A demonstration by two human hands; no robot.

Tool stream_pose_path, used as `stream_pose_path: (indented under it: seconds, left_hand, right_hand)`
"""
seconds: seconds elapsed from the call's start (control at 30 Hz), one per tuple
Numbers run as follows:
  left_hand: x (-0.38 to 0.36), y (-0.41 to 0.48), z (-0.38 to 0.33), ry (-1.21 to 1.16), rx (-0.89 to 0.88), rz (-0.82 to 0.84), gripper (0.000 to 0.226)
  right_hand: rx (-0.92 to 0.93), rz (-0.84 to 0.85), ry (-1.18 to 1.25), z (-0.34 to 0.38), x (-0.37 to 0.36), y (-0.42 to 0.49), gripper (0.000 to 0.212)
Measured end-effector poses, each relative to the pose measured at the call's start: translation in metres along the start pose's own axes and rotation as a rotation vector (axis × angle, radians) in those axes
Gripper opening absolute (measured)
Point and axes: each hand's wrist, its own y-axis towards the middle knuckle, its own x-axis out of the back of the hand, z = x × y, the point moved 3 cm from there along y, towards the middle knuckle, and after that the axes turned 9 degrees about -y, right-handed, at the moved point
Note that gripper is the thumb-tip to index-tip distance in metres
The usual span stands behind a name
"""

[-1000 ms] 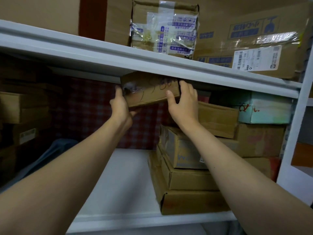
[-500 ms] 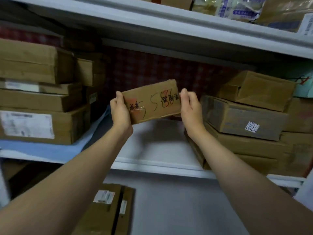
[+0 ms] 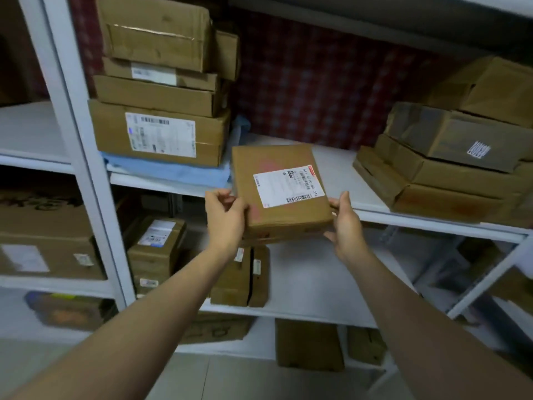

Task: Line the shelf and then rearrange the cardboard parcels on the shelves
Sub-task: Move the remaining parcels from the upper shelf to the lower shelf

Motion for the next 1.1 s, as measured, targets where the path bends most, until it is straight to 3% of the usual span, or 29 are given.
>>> stream_pose_path:
  seconds: [0.1, 0.27, 0.47, 0.63, 0.77, 0.97, 1.1]
  left_hand:
    - [0.026, -0.022, 0.024, 0.127, 0.023, -0.059, 0.031]
    - [0.066, -0.037, 0.072, 0.276, 0.214, -0.109, 0.034]
    - [0.092, -0.035, 0.124, 0.385, 0.448, 0.029, 0.055]
    - [0.11, -0.016, 0.159, 0.413, 0.632, 0.089, 0.069]
    - [0.115, 0.025, 0.176, 0.519, 0.602, 0.052, 0.068]
    - [0.12, 0.118, 0.186, 0.859, 0.452, 0.093, 0.06]
    - [0.133, 0.156, 0.218, 0.998, 0.538, 0.233, 0.068]
  right_hand:
    - [-0.094, 0.001, -0.135, -0.027, -0.008, -0.019, 0.048]
    - [-0.233, 0.185, -0.34, -0.083, -0.029, -0.044, 0.035]
    - [-0.488, 0.352, -0.49, -0.153, -0.052, -0.037, 0.042]
    - [-0.631, 0.407, -0.512, -0.194, -0.08, -0.018, 0.031]
    - [-0.611, 0.424, -0.458, -0.206, -0.115, 0.02, 0.017]
    - [-0.602, 0.434, -0.317, -0.216, -0.182, 0.081, 0.043]
    - [-0.615, 0.521, -0.373, -0.231, -0.218, 0.109, 0.048]
